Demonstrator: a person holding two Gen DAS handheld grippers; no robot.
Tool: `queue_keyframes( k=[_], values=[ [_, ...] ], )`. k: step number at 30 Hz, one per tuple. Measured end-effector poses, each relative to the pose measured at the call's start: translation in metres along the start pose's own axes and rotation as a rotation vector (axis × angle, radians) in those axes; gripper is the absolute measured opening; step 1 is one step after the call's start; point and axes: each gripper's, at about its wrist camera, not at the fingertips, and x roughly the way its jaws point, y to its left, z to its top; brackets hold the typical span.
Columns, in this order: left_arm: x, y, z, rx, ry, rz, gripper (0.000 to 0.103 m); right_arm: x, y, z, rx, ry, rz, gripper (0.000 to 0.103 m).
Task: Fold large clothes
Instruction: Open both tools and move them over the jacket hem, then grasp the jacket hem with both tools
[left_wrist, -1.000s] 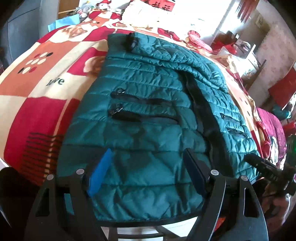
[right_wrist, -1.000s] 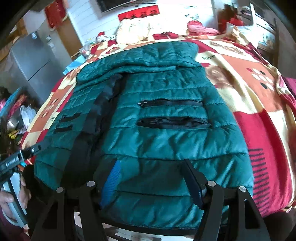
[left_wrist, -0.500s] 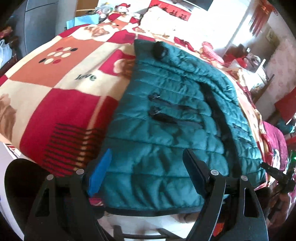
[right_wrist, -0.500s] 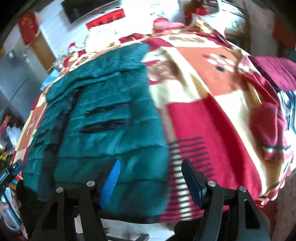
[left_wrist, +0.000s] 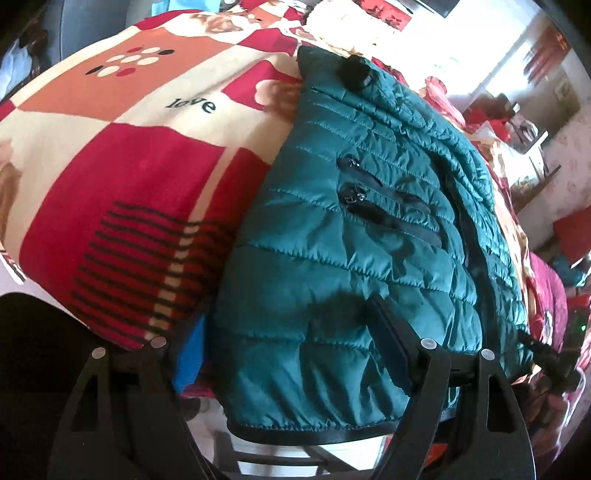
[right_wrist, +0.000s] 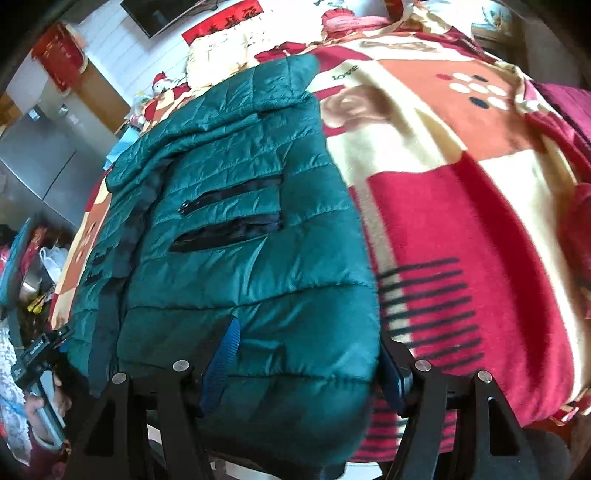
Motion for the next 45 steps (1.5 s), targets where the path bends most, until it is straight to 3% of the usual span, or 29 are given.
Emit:
queue_keyframes(
  k=[14,19,30,45],
  values=[
    [0.001,-0.004,-0.005,0.026,0.007,0.016,0.08,0.002,0.013,0.0,-0.064,0.022,0.001,0.071],
    [0.002,-0.009,-0.006,0.036,0.011,0.02,0.08,-0.005,0.019,-0.001,-0.064,0.013,0.068,0.071],
    [0.006,-0.017,-0.007,0.075,0.008,0.041,0.086,0.009,0.021,-0.005,-0.104,0.033,0.034,0.075],
    [0.009,-0.021,-0.008,0.098,0.011,0.049,0.09,0.013,0.027,-0.004,-0.132,0.02,0.075,0.068]
  ],
)
